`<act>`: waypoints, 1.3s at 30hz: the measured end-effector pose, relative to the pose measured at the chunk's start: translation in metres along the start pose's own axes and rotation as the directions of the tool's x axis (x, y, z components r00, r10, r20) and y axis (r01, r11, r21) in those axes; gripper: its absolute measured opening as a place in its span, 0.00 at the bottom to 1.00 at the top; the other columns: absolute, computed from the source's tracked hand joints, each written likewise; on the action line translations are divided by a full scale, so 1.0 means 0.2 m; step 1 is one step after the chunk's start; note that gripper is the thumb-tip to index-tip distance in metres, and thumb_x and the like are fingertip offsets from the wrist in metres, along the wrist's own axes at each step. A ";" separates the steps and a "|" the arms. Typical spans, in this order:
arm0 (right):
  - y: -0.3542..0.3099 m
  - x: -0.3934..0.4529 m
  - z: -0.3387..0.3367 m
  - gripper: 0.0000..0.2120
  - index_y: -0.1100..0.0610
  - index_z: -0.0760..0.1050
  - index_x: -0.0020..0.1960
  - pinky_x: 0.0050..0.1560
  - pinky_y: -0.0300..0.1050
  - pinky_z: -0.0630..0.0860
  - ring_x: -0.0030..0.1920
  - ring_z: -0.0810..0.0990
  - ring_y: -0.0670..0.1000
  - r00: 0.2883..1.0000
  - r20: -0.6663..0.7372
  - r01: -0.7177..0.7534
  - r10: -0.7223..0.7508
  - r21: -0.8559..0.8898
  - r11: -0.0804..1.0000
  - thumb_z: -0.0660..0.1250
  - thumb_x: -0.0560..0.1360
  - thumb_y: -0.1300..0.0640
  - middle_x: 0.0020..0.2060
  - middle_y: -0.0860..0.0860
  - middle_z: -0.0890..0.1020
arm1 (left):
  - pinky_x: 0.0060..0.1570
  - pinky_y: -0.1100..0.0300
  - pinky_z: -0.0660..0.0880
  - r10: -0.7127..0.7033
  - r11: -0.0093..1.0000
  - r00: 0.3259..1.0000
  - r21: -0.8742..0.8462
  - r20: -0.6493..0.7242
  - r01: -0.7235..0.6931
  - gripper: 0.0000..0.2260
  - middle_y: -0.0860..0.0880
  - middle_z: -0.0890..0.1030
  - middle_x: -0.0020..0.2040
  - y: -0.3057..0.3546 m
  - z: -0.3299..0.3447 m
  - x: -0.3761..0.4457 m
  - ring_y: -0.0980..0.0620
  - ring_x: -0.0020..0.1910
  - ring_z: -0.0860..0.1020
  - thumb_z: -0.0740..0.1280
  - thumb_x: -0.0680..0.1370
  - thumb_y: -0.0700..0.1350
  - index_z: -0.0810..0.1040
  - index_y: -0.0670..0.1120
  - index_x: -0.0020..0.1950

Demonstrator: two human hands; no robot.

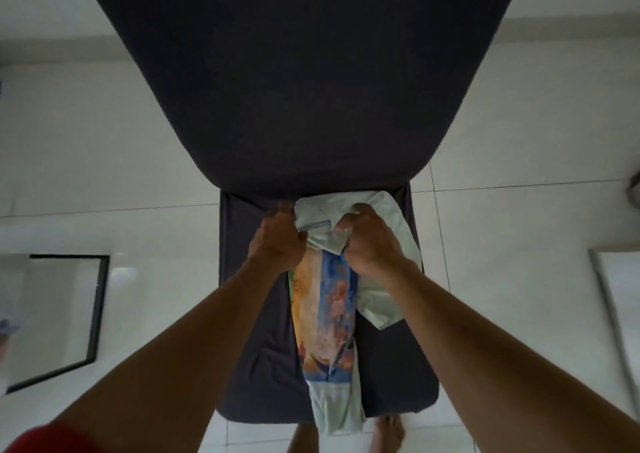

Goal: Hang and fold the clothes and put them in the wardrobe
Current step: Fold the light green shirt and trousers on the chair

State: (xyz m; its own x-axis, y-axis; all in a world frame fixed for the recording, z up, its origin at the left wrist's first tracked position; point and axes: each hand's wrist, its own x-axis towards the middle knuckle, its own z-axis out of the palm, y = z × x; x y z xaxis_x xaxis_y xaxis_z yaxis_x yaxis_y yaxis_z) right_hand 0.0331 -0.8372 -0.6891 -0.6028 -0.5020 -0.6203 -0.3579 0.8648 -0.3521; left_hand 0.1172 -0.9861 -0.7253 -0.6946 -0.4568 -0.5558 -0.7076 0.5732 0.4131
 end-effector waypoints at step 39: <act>-0.29 -2.69 -0.97 0.15 0.51 0.79 0.36 0.34 0.39 0.68 0.32 0.73 0.45 0.860 -0.423 0.445 -0.284 0.353 0.823 0.70 0.77 0.44 0.31 0.45 0.76 | 0.44 0.52 0.77 0.365 0.886 0.910 -0.229 -0.195 -0.404 0.05 0.46 0.80 0.44 0.62 -1.00 -2.63 0.47 0.43 0.78 0.66 0.73 0.39 0.79 0.45 0.47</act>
State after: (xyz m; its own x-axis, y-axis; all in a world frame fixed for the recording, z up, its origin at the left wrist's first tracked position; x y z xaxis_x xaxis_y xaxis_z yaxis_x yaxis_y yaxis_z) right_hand 0.2396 -0.6194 -0.2000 -0.7188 -0.6815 -0.1372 -0.3109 0.4917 -0.8134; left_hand 0.3685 -0.8117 -0.2376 -0.9159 -0.3391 -0.2148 -0.3759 0.5366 0.7555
